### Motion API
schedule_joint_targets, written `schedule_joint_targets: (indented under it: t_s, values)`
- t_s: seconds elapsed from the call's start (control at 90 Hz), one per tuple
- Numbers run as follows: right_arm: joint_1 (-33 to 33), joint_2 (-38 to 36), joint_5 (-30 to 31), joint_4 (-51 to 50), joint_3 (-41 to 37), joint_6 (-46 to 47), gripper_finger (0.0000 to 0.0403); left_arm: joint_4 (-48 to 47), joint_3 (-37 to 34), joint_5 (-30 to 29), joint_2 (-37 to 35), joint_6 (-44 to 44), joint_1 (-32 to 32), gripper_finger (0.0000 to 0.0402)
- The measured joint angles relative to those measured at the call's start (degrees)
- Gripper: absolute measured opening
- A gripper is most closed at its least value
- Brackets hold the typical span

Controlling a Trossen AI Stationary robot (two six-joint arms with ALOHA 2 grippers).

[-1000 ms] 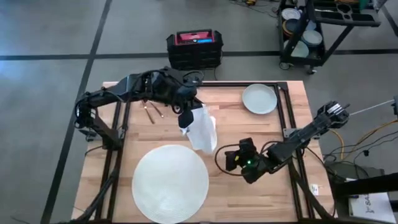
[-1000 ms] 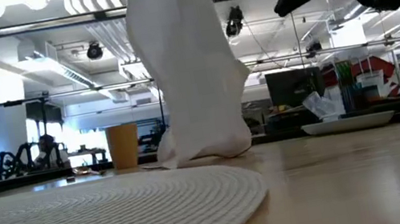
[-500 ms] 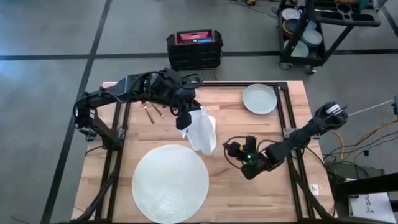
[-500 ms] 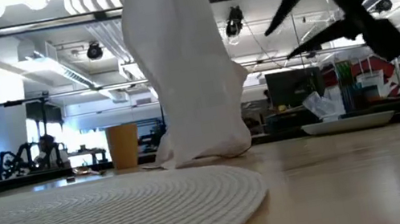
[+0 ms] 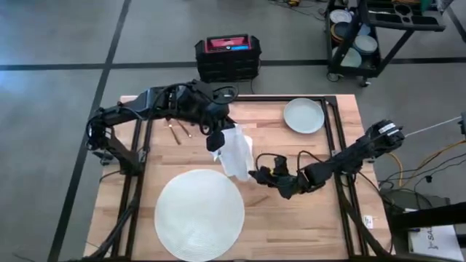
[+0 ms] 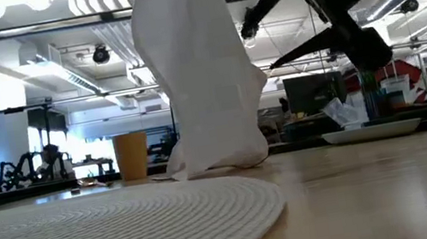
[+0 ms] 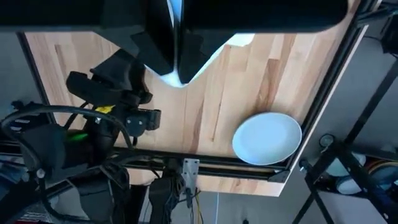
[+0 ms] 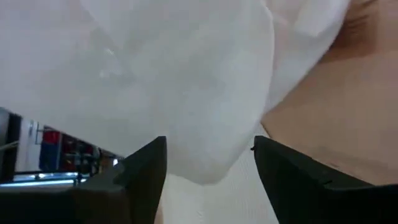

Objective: Set table place
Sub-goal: Fold the white napkin

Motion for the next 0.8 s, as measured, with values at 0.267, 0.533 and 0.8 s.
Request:
schedule_joint_targets:
  t_s: [0.267,0.533,0.8]
  values:
    - [-1.5,3.8,1.0,0.3,0.0,4.0,0.0224,0.7,0.0,0.0,0.0,-0.3,0.0,0.0000]
    - [-2.9,9.0,1.4,9.6,0.0,5.4,0.0207,2.2,0.0,0.0,0.0,-1.1,0.0,0.0000]
    - [-3.1,9.0,1.7,9.7,0.0,5.4,0.0154,2.3,0.0,0.0,0.0,-1.1,0.0,0.0000]
